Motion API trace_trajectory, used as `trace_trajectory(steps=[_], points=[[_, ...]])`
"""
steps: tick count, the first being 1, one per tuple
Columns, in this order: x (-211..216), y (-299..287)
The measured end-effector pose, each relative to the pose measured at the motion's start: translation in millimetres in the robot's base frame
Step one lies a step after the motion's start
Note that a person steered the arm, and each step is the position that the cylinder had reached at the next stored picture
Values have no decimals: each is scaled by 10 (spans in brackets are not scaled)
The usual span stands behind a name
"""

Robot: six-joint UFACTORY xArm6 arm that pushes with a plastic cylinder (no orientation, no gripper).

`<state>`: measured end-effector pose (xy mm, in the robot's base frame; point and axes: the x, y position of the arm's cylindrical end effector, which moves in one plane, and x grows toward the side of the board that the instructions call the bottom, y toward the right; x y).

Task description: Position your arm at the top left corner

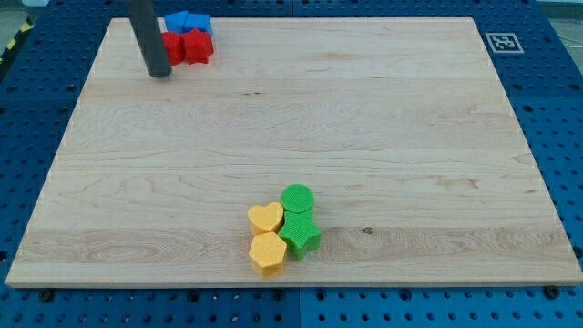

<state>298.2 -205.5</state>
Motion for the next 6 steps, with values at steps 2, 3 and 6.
trace_trajectory(steps=[2,3,6], points=[[-314,-336],[-344,-508],[-893,-876]])
